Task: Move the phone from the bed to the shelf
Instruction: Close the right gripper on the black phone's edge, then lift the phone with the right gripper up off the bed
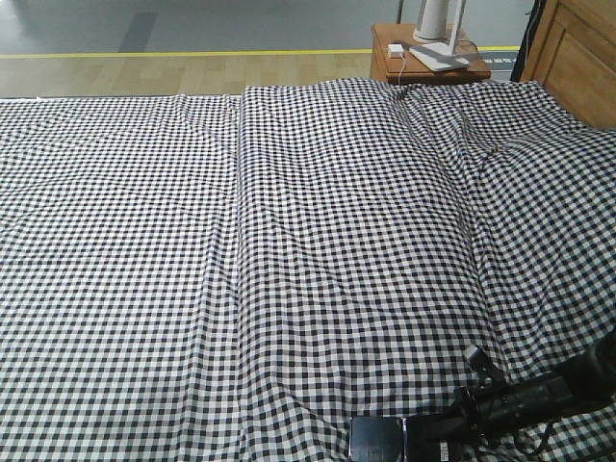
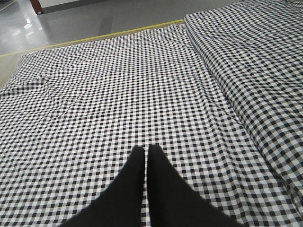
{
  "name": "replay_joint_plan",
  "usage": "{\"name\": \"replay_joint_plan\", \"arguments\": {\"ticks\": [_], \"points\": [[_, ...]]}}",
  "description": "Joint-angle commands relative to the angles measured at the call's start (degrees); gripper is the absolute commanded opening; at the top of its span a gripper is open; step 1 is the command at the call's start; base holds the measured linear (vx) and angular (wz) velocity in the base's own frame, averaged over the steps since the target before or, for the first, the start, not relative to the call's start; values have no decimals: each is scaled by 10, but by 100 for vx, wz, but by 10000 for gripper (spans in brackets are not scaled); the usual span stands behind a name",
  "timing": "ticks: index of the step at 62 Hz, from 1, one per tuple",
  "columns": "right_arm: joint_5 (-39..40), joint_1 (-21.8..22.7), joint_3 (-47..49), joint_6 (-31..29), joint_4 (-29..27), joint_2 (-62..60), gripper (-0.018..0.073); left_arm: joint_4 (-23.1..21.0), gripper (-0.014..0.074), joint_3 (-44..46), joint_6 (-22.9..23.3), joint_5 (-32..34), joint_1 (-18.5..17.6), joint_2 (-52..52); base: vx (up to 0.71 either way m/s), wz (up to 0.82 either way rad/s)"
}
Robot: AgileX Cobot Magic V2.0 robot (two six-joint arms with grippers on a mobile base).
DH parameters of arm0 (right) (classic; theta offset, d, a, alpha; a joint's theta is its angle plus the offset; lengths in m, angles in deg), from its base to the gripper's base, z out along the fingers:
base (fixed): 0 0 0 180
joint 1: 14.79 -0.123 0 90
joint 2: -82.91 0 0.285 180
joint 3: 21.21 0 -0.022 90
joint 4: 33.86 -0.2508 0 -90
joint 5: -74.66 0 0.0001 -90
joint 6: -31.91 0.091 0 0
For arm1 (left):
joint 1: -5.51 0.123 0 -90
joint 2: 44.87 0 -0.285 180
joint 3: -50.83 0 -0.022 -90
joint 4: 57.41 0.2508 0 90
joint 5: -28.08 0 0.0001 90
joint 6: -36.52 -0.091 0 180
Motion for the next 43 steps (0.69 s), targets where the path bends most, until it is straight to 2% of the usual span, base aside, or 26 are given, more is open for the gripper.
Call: {"name": "replay_joint_plan", "arguments": {"ticks": [1,11,30,43], "points": [[-91,3,3,-8,21,-42,-9,-1,1,-3,0,42,0,-4,0,0],[-91,17,-12,5,40,-90,-7,-1,1,-3,0,42,0,-4,0,0],[-91,17,-66,11,37,-229,-3,-1,1,-3,0,42,0,-4,0,0],[-91,17,-69,64,40,-350,-3,-1,1,-3,0,42,0,-4,0,0]]}}
